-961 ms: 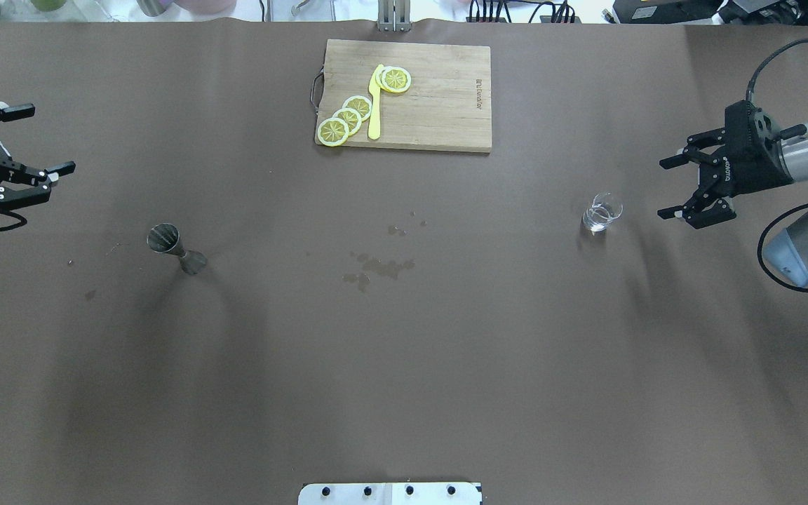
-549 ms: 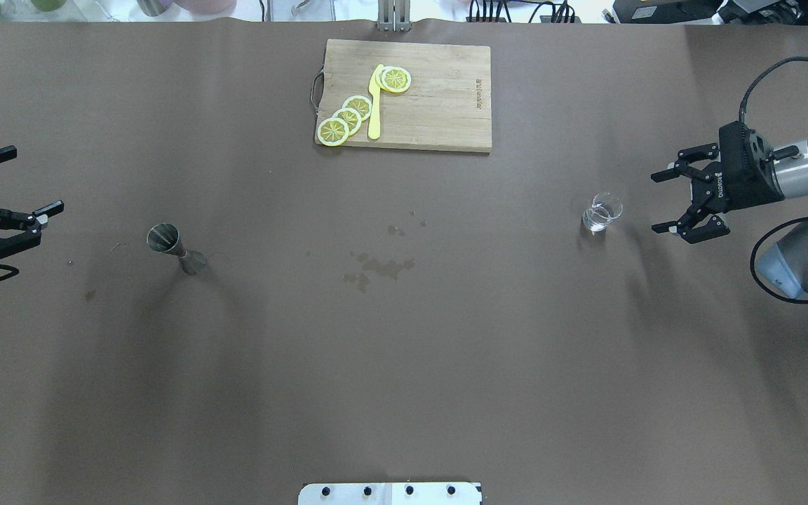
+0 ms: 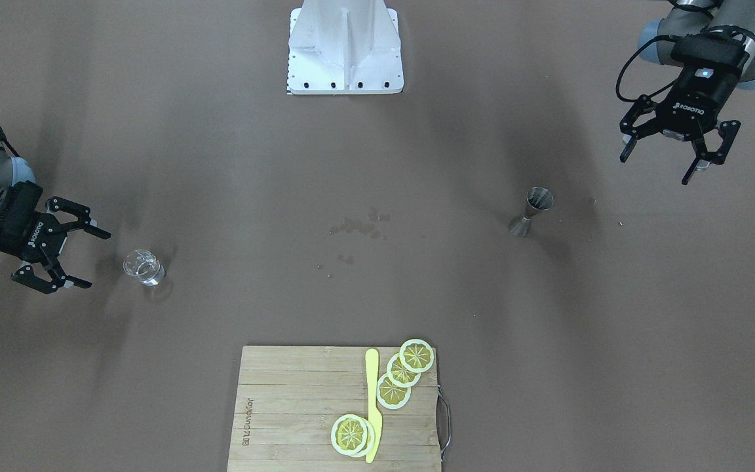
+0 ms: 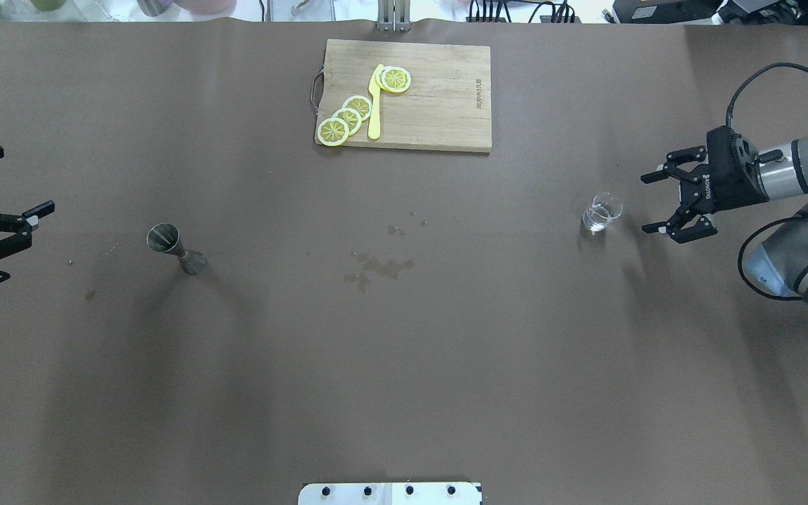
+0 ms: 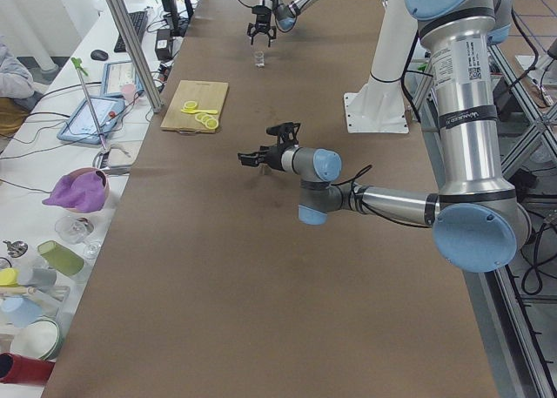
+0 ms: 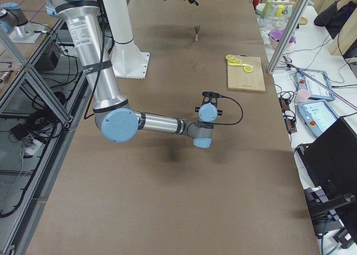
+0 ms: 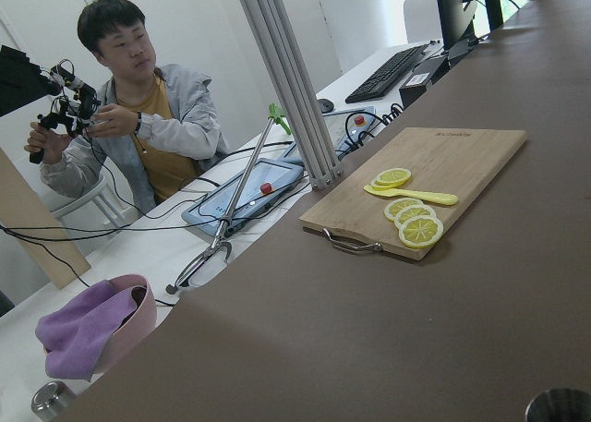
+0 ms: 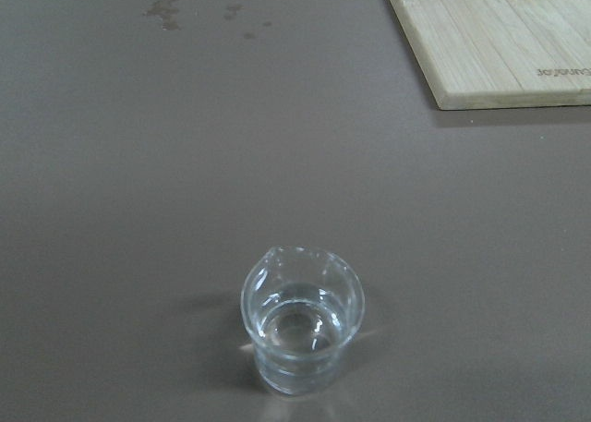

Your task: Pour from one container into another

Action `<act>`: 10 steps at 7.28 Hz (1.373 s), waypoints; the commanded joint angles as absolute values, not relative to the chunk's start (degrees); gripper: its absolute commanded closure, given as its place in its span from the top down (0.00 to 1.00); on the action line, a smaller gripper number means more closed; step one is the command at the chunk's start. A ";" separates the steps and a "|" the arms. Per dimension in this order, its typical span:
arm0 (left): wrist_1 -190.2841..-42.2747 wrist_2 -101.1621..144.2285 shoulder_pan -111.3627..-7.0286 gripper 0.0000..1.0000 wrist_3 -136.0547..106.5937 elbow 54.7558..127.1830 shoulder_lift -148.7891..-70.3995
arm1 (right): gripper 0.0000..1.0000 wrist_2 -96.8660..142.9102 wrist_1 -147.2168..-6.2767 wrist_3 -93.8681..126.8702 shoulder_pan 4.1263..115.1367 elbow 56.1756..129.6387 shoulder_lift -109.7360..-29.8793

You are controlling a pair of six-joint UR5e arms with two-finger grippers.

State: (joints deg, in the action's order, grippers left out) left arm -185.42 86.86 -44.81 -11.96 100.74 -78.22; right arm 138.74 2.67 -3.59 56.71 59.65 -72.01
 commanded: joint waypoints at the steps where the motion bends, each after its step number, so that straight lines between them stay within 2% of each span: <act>1: -188.59 86.84 -43.60 0.98 -12.12 100.55 -78.22 | 1.00 136.33 2.99 -3.52 54.15 59.06 -70.93; 5: -192.65 77.03 -36.33 0.96 -17.79 99.93 -78.05 | 1.00 135.62 3.08 -3.60 53.18 57.39 -69.61; 10: -196.88 43.13 -8.48 0.97 -21.01 99.67 -78.83 | 0.97 133.16 5.10 -3.52 51.86 56.43 -69.43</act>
